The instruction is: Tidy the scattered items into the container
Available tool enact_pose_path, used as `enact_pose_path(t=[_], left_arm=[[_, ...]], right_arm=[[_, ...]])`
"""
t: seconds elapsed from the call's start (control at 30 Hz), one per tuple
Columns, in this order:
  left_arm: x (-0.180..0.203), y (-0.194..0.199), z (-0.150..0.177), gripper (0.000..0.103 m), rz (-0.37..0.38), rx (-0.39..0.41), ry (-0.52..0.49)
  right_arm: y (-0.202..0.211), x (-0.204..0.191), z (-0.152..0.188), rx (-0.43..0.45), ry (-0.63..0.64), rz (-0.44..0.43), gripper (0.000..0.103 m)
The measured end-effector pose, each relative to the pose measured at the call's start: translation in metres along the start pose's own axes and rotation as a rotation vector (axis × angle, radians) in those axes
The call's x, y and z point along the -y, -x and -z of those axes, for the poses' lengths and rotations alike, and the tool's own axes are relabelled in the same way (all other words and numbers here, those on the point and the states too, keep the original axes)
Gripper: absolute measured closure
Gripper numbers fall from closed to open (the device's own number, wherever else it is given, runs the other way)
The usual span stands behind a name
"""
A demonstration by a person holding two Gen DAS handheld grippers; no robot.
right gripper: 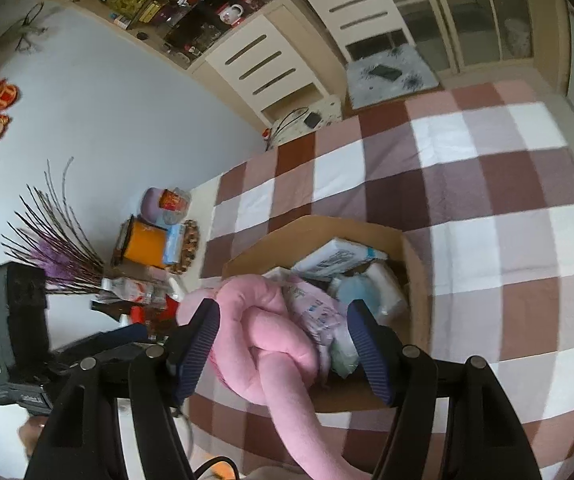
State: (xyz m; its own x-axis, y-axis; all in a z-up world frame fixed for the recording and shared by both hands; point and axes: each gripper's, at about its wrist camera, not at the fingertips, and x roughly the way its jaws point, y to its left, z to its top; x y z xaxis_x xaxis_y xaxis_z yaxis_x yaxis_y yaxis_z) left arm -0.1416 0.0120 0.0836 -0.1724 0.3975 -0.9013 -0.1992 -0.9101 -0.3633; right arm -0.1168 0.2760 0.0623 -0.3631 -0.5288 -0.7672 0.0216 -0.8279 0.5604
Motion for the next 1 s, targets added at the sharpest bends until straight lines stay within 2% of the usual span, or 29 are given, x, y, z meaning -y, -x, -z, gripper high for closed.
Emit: enact_pose_path(t=[0.13, 0.27, 0.33, 0.47, 0.57, 0.73, 1.0], left_arm=[[0.007, 0.001, 0.009, 0.0, -0.081, -0.026, -0.037], [0.008, 0.0, 0.02, 0.0, -0.131, -0.052, -0.037], [0.007, -0.002, 0.029, 0.0, -0.149, -0.066, -0.034], [0.006, -0.006, 0.048, 0.0, -0.195, -0.078, -0.037], [0.005, -0.01, 0.064, 0.0, -0.202, -0.092, -0.025], [0.002, -0.013, 0.084, 0.0, -0.222, -0.089, -0.004], [-0.003, -0.012, 0.098, 0.0, -0.269, -0.062, 0.022]], right_arm=[[0.007, -0.006, 0.008, -0.028, 0.041, 0.16, 0.03], [0.012, -0.019, 0.021, -0.028, 0.147, 0.338, 0.03], [0.013, -0.025, 0.029, -0.043, 0.177, 0.385, 0.03], [0.015, -0.037, 0.045, -0.052, 0.198, 0.443, 0.03], [0.013, -0.047, 0.056, -0.06, 0.206, 0.489, 0.03], [0.011, -0.061, 0.078, -0.059, 0.239, 0.519, 0.03], [0.009, -0.078, 0.098, -0.052, 0.277, 0.571, 0.029]])
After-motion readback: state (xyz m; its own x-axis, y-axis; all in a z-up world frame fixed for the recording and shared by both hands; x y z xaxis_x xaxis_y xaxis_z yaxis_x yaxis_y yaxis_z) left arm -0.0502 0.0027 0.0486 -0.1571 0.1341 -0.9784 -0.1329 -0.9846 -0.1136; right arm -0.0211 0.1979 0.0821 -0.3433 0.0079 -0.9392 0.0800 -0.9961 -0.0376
